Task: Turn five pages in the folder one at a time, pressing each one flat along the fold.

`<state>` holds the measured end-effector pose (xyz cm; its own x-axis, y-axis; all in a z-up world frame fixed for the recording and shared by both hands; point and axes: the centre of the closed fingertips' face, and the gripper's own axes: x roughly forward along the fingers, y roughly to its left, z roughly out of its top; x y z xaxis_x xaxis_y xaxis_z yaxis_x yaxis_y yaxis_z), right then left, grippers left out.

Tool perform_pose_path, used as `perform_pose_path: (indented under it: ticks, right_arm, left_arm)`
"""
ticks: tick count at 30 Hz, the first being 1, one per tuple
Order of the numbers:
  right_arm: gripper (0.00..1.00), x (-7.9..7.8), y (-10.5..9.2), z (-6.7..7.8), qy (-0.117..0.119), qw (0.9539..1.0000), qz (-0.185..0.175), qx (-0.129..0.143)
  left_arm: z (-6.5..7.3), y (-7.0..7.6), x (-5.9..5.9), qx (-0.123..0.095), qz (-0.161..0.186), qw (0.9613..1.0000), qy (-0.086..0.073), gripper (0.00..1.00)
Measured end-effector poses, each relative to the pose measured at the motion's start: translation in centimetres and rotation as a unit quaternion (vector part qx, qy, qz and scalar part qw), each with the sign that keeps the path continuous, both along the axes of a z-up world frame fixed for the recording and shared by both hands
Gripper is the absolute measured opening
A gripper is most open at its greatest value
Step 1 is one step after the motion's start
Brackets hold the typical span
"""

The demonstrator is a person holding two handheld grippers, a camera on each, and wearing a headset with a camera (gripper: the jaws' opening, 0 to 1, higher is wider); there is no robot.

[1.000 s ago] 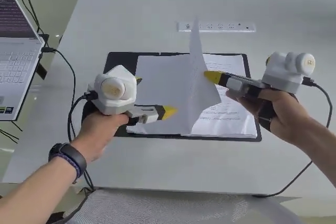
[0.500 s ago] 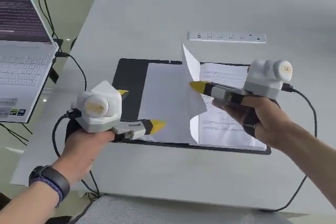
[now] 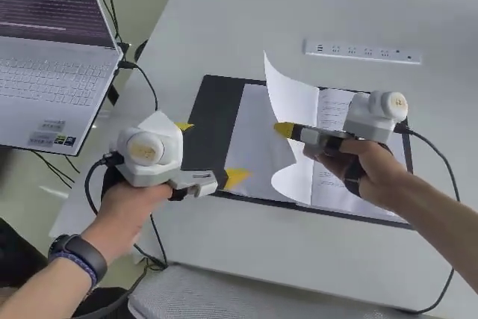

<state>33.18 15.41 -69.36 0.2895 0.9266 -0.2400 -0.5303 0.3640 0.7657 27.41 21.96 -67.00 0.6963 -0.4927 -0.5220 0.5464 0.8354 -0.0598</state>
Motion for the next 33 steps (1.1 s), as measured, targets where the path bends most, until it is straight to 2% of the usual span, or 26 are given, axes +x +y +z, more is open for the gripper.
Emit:
perform_pose_path:
  ticks: [3, 7, 16, 26, 33]
  right_arm:
    - [0.00, -0.1, 1.0, -1.0, 0.011, 0.9999, 0.007, -0.007]
    - [0.00, -0.1, 1.8, -2.6, 0.034, 0.9993, 0.009, -0.015]
    - [0.00, -0.8, 3.0, -5.2, 0.069, 0.9970, 0.010, -0.034]
    - [0.00, 1.1, 3.9, -9.1, 0.096, 0.9933, 0.018, -0.062]
    - [0.00, 1.4, 3.9, -10.8, 0.113, 0.9915, 0.008, -0.064]
  left_arm:
    - [0.2, 0.7, -0.1, -0.007, 0.010, 0.9999, 0.000, 0.82]
    - [0.2, 1.5, -0.3, -0.007, 0.020, 0.9998, 0.000, 0.82]
    - [-0.4, 2.4, -0.7, -0.011, 0.034, 0.9993, 0.003, 0.81]
    - [-0.8, 2.9, -1.0, -0.018, 0.044, 0.9988, 0.007, 0.81]
    - [-0.6, 3.0, -1.2, -0.018, 0.048, 0.9987, 0.005, 0.81]
